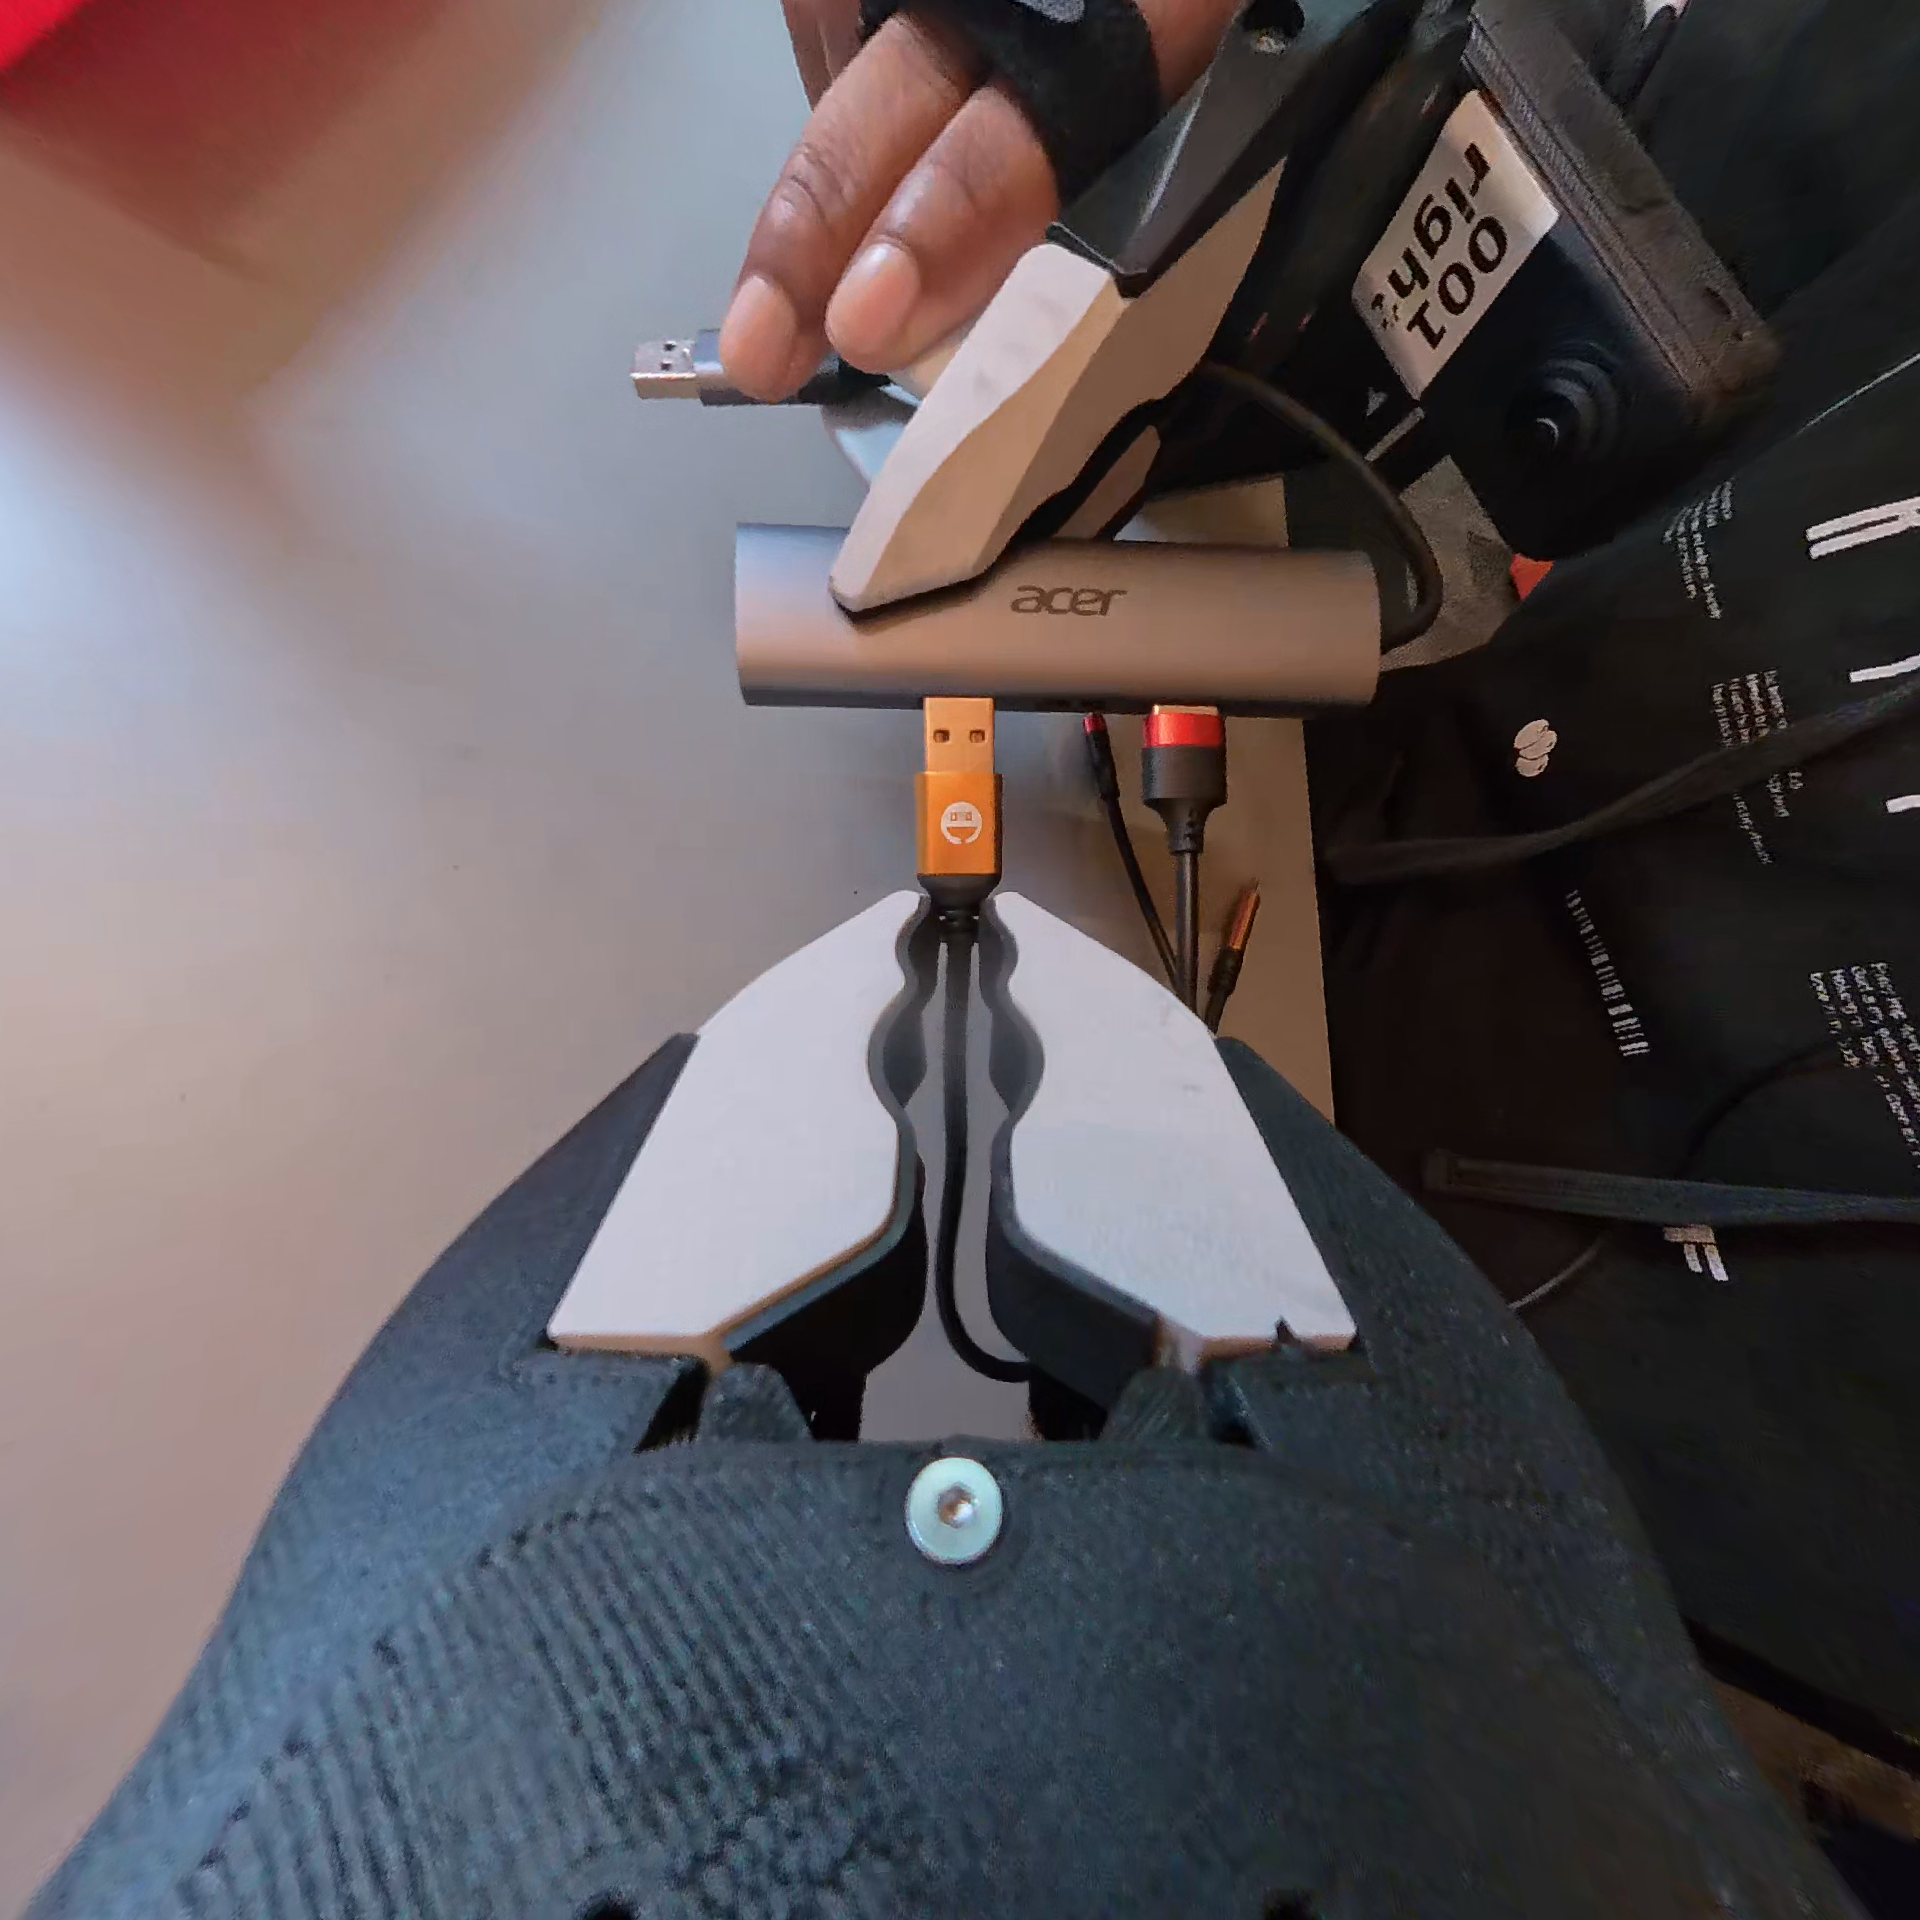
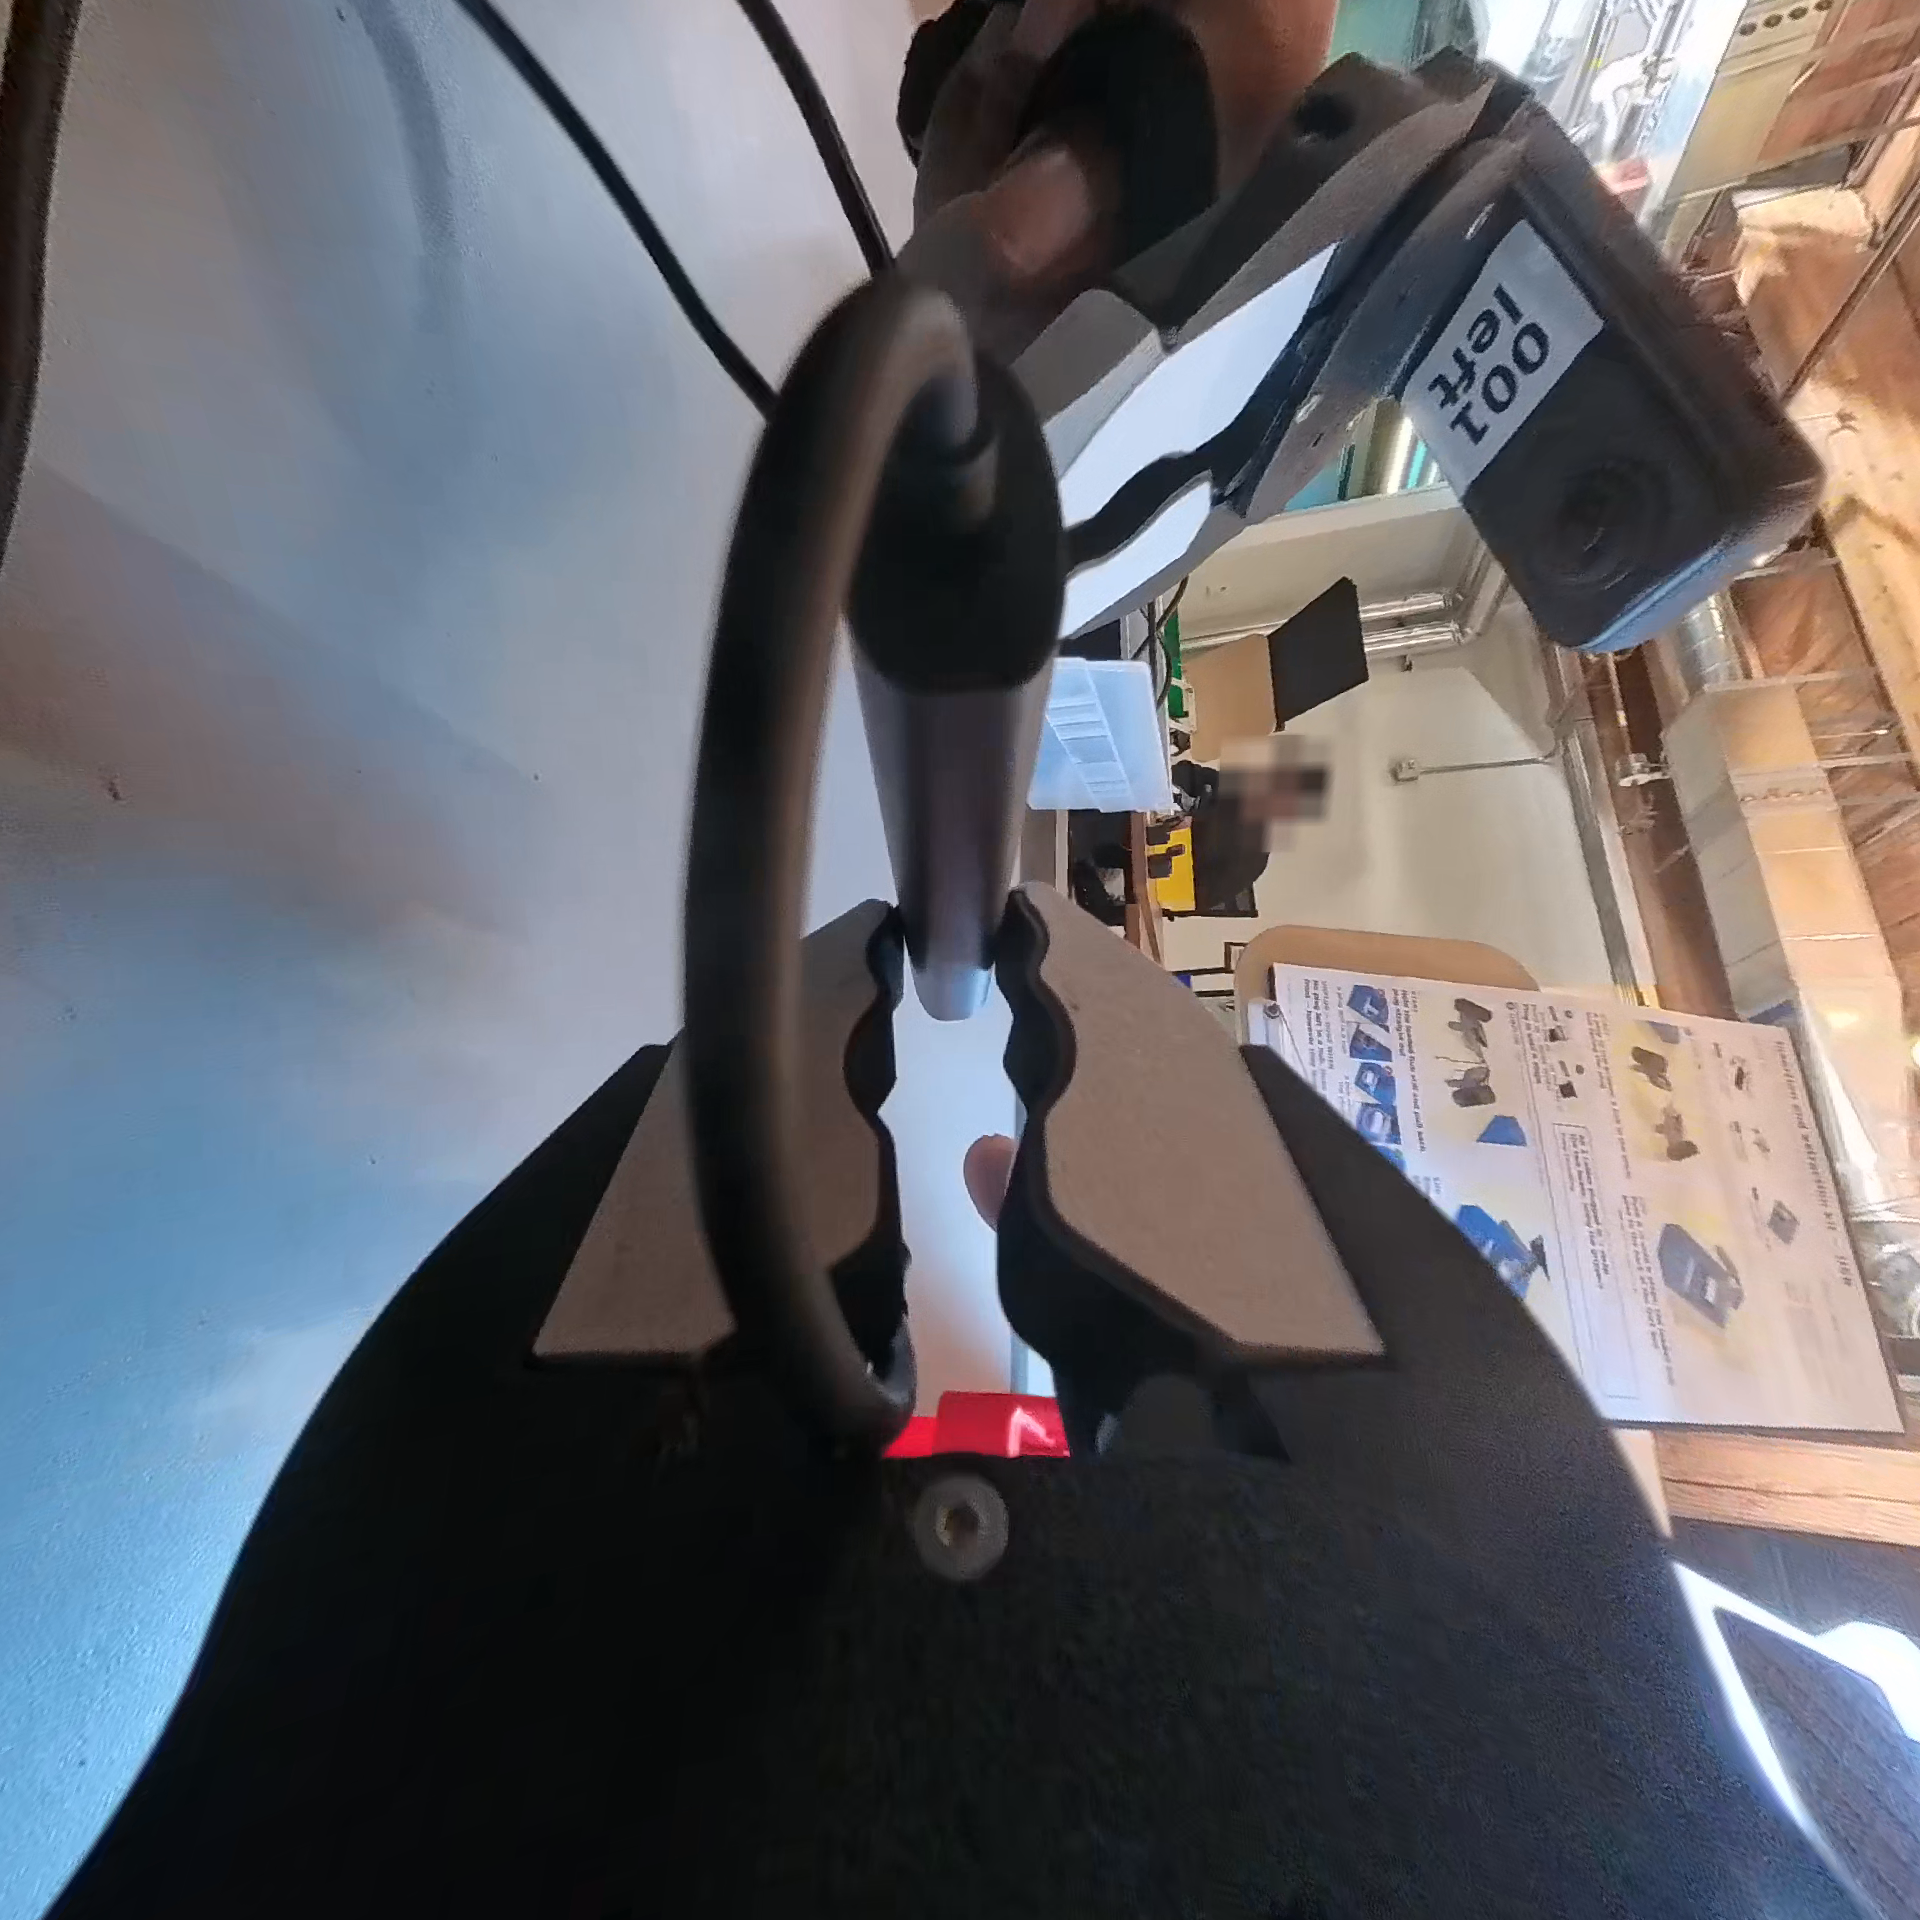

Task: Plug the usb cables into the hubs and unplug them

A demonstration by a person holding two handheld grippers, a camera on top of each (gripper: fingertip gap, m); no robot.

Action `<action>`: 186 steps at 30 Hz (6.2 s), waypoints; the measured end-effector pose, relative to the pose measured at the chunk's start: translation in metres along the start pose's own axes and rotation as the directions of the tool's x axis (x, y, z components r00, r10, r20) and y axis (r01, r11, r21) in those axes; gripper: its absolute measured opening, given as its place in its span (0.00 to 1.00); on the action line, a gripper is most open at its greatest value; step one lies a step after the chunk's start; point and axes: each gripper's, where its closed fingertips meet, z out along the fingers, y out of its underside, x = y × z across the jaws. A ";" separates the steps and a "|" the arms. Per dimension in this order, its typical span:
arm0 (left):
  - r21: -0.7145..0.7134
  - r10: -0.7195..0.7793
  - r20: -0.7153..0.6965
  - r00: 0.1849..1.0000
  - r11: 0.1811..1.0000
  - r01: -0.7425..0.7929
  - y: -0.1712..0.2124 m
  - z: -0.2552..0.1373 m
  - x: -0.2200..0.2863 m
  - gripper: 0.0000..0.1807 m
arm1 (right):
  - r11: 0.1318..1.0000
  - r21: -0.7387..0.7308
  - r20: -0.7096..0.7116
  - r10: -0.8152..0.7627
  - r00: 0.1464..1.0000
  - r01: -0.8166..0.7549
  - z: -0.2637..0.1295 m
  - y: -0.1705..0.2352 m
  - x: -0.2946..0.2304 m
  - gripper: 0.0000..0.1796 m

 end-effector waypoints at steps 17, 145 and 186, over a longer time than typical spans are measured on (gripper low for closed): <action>0.040 -0.046 -0.077 0.996 0.998 0.049 0.005 0.004 0.000 0.04 | 0.999 0.013 0.035 -0.030 0.999 0.029 0.001 -0.007 -0.007 0.09; 0.578 -0.297 -0.034 0.954 0.773 0.261 -0.018 -0.050 -0.070 0.18 | 0.366 -0.810 0.078 0.841 0.535 -0.458 -0.062 0.300 0.121 0.31; 0.541 -0.270 0.157 0.950 0.828 0.146 -0.010 -0.047 -0.083 0.17 | 0.302 -0.160 -0.112 0.940 0.321 -0.940 -0.036 0.204 0.155 0.30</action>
